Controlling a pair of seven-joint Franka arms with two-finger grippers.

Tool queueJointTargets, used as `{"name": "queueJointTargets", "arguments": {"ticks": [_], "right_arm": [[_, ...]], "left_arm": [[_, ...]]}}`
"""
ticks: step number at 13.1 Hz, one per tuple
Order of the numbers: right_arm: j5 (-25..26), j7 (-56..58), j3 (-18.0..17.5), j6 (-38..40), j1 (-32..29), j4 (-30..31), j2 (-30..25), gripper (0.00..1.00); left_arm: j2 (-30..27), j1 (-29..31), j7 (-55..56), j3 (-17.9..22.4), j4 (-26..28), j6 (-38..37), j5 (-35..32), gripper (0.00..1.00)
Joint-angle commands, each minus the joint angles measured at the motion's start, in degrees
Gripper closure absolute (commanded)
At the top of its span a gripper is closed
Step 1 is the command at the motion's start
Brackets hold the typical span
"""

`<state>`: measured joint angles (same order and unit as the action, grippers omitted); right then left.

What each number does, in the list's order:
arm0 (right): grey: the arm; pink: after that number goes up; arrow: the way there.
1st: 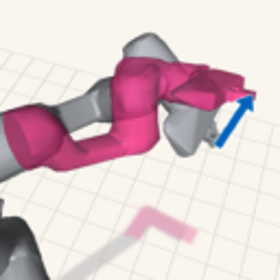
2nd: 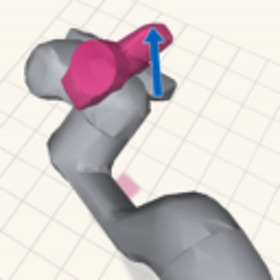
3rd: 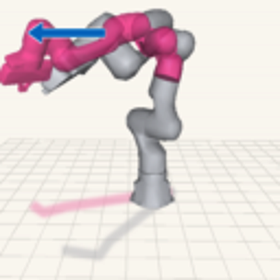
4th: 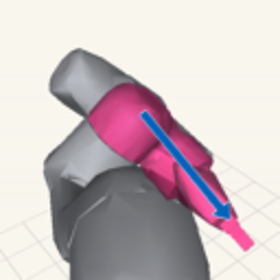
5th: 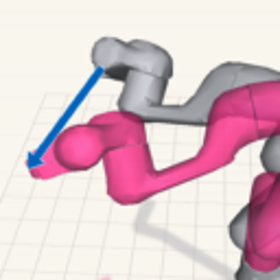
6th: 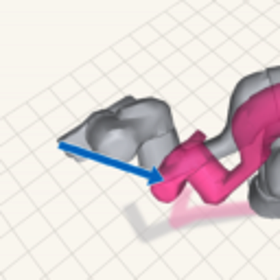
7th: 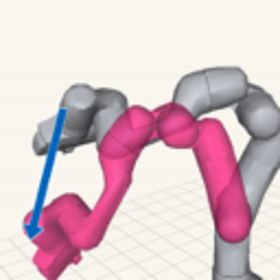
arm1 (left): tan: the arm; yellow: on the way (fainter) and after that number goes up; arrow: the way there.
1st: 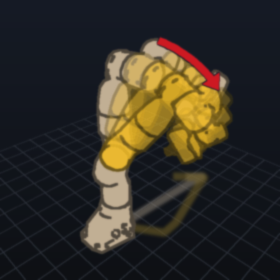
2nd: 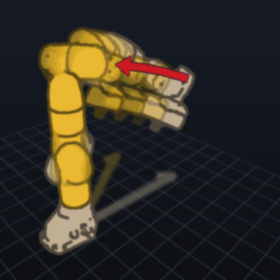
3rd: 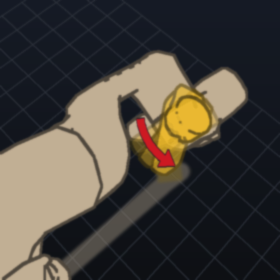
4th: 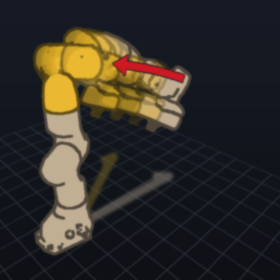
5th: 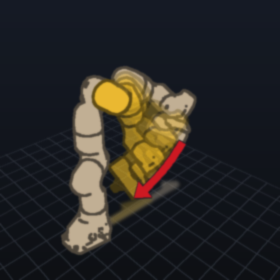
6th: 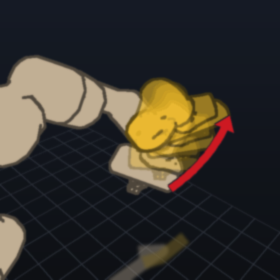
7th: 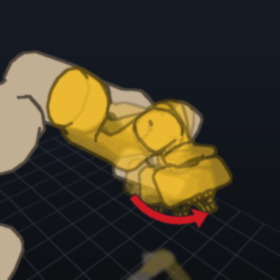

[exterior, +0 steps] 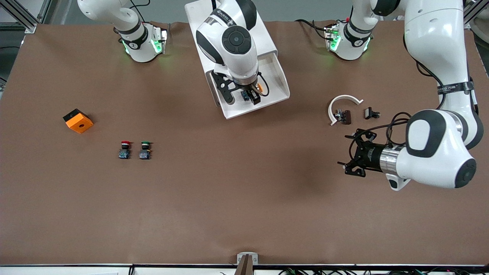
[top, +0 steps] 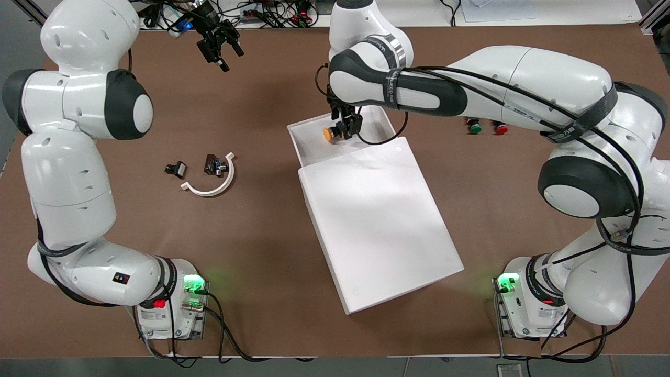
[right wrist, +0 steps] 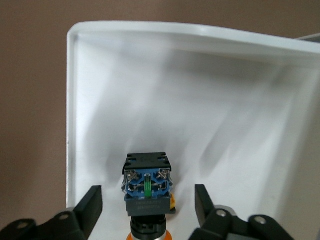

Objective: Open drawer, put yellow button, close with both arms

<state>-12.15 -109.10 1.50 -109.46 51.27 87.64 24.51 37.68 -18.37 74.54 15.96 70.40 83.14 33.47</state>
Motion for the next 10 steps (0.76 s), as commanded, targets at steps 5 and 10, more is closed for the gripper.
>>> {"name": "queueJointTargets", "arguments": {"ticks": [5,10], "right_arm": [[-1.3,-1.3,1.1,2.1,-0.4,-3.8,-2.6,0.00],[-1.1,4.2,1.1,11.8,-4.6,-6.2,-8.8,0.00]], "left_arm": [[-6.8,-2.7,-19.1,-0.2,2.9,0.9,-4.3,0.00],[-7.0,-5.7,-27.7,-1.1,5.8,5.3,-5.0,0.00]]}}
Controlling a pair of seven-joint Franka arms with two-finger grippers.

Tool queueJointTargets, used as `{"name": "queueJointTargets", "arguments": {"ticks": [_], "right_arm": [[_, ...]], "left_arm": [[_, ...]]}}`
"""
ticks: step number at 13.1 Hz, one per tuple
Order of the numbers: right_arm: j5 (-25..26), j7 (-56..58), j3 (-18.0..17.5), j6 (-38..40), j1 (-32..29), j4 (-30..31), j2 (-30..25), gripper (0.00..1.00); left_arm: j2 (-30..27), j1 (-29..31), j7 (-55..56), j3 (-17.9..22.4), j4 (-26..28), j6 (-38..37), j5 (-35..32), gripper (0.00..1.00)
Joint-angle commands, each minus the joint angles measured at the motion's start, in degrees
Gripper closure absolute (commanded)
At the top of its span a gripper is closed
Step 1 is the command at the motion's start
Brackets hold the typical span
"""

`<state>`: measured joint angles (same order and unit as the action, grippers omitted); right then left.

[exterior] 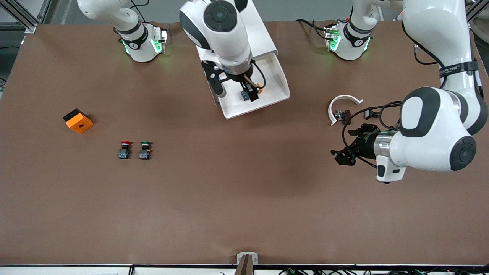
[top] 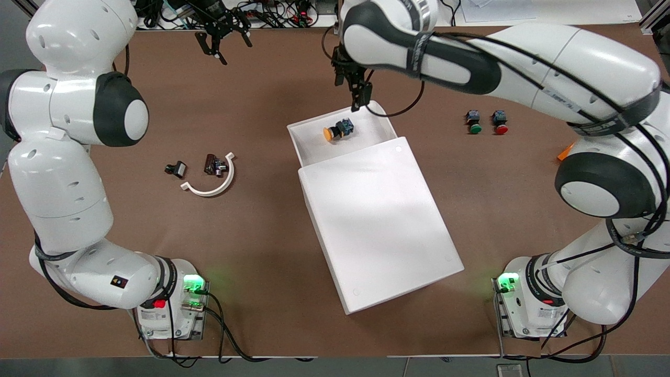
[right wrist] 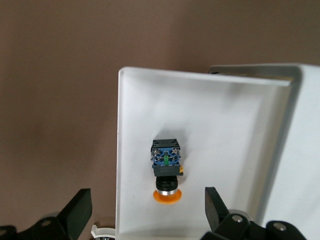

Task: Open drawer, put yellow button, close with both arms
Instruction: 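Withdraw the right gripper while the left gripper reaches the drawer front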

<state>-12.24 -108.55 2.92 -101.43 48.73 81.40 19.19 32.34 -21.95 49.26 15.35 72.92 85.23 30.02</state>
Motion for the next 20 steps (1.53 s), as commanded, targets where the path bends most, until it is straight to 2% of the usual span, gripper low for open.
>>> {"name": "queueJointTargets", "arguments": {"ticks": [1,3,6,7,9,12,14,15,17,20], "right_arm": [[-1.0,7.4,-0.4,6.7,-3.2,0.1,-5.0,0.00],[-0.9,14.4,-0.3,11.8,-5.2,0.5,-8.0,0.00],[-0.9,28.6,-0.3,17.6,-9.4,0.8,-12.0,0.00],[-0.9,33.2,-0.3,19.4,-11.4,0.8,-12.9,0.00],[-0.9,43.8,-0.2,22.7,-15.4,1.7,-15.0,0.00],[-0.3,59.3,-0.1,22.7,-21.6,6.9,-20.1,0.00],[3.0,67.5,-0.1,22.6,-24.6,9.2,-22.6,0.00],[4.8,71.6,-0.2,22.6,-26.0,9.8,-23.3,0.00],[5.4,79.8,-0.2,22.6,-30.3,10.7,-24.1,0.00],[6.9,86.1,-0.2,22.3,-34.2,10.4,-23.9,0.00]], "left_arm": [[-1.9,-3.7,-3.3,-0.5,4.7,4.6,-2.8,0.00],[-5.2,-7.1,-8.1,-0.9,9.8,8.4,-7.5,0.00],[-12.5,-11.1,-9.5,-3.4,23.8,22.7,-8.5,0.00],[-14.7,-12.0,-10.1,-4.8,28.1,27.1,-8.5,0.00],[-16.8,-12.1,-10.9,-10.7,33.9,33.4,-8.4,0.00],[-15.4,-12.4,-10.2,-14.1,34.0,37.1,-8.4,0.00],[-15.3,-13.4,-9.1,-15.7,34.2,37.6,-8.3,0.00],[-15.4,-14.2,-7.6,-16.1,34.4,37.5,-8.3,0.00],[-15.1,-16.8,-4.8,-16.8,34.7,37.5,-8.3,0.00],[-15.9,-19.4,1.4,-17.9,34.8,37.2,-8.3,0.00]]}}
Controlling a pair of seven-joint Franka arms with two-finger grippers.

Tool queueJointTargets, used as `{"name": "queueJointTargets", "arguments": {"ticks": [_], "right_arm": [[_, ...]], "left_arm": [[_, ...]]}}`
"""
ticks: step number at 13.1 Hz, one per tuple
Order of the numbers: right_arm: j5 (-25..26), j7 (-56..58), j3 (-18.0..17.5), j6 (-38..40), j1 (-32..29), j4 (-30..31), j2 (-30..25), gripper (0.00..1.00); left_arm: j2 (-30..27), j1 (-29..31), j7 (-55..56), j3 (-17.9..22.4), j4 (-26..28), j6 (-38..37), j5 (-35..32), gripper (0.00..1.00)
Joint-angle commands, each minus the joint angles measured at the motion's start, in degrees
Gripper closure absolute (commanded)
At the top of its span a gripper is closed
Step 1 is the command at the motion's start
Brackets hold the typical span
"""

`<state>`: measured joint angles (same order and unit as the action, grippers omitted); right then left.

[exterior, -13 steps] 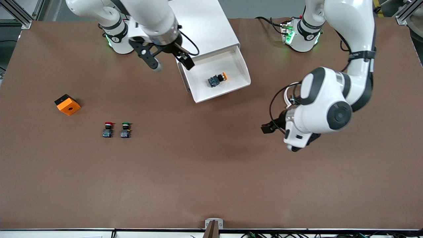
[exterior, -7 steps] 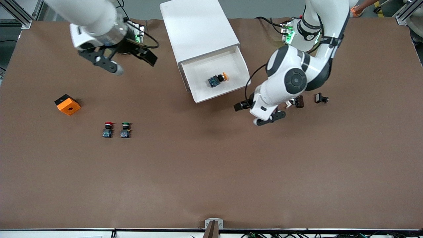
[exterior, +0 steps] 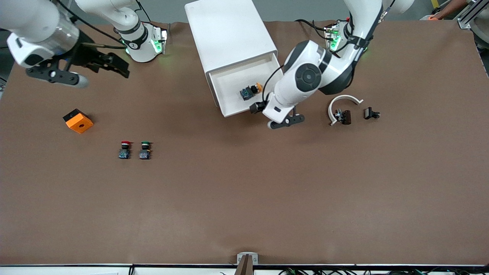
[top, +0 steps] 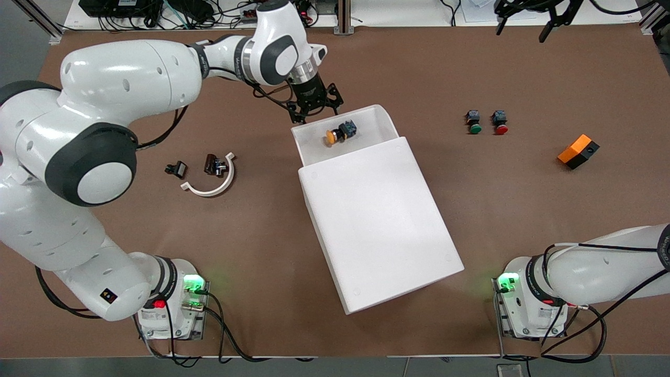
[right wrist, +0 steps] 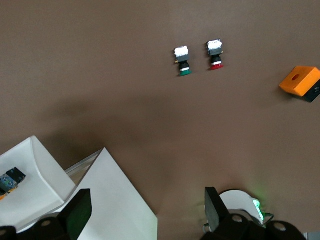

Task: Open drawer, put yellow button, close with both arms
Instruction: 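Push the drawer closed with the left gripper while the right gripper returns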

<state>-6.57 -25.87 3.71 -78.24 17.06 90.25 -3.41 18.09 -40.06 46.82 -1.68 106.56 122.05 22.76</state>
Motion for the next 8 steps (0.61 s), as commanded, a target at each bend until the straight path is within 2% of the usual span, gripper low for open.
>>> {"name": "queueJointTargets", "arguments": {"ticks": [1,5,8], "right_arm": [[2.1,5.3,-1.0,-0.9,-3.6,1.5,-1.3,0.00],[3.7,14.7,-1.0,-3.1,-9.1,1.3,-1.0,0.00],[4.1,17.2,-0.9,-4.8,-10.7,1.2,0.0,0.00]], "left_arm": [[-1.7,-1.7,6.4,-1.7,1.4,0.0,-1.1,0.00],[-2.4,-1.6,9.8,-8.1,3.4,-2.0,-1.0,0.00],[-2.0,-1.7,13.4,-11.5,4.0,-2.9,-1.0,0.00]]}}
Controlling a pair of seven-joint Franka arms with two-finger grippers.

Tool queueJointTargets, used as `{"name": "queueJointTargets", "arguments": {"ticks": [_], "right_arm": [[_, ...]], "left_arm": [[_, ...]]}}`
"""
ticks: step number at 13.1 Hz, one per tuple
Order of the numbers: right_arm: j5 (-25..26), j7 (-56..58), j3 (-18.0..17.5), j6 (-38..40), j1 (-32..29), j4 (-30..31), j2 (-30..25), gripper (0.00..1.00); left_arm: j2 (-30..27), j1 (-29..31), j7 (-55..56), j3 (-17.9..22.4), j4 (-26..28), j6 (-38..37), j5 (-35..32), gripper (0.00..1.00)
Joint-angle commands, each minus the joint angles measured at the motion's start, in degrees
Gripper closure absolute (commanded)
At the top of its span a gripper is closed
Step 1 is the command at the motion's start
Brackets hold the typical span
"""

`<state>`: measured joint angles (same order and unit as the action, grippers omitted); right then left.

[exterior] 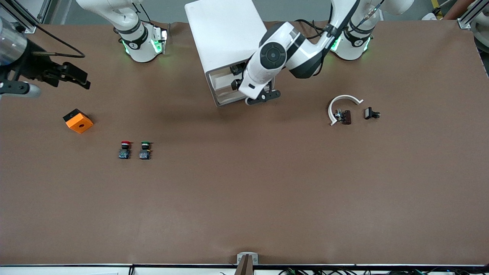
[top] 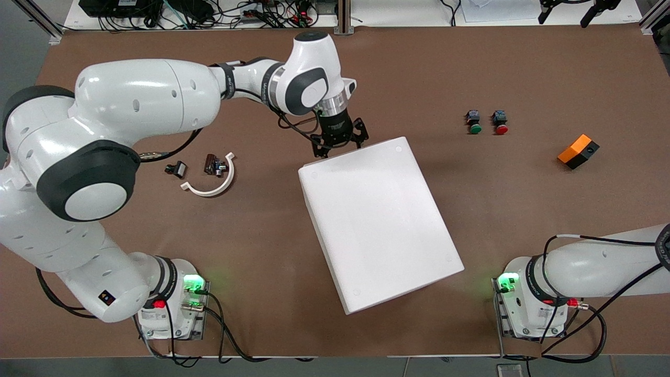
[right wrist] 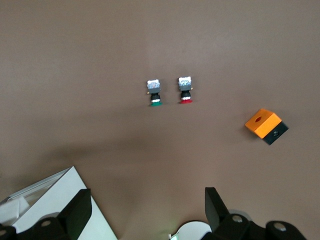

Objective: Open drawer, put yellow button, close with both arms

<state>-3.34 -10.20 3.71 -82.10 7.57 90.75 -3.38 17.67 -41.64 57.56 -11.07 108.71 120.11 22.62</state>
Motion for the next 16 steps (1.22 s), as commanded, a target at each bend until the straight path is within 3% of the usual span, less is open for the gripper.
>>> {"name": "queueJointTargets", "arguments": {"ticks": [1,7,9,11,16], "right_arm": [[1.4,1.6,-0.9,-1.0,-1.2,0.7,-0.1,0.00],[3.7,1.5,-1.3,-2.3,-0.6,-0.8,0.4,0.00],[3.7,1.6,-1.3,-2.3,-0.7,-0.8,0.4,0.00],[3.8,1.6,-1.3,-1.9,-0.5,-0.8,0.4,0.00],[6.1,6.8,-1.0,-1.7,-1.5,-0.8,0.4,0.00]], "left_arm": [[-1.6,-0.1,4.5,-3.2,1.9,-0.9,-1.0,0.00],[-0.4,2.4,4.8,-1.8,-0.8,-1.2,-2.7,0.00],[0.3,8.6,4.4,-1.7,-3.3,-1.2,-10.5,0.00],[0.5,14.5,3.4,-1.7,-5.9,-1.2,-14.0,0.00],[-0.5,28.6,-7.3,-1.5,-9.1,-2.3,-15.3,0.00]]}}
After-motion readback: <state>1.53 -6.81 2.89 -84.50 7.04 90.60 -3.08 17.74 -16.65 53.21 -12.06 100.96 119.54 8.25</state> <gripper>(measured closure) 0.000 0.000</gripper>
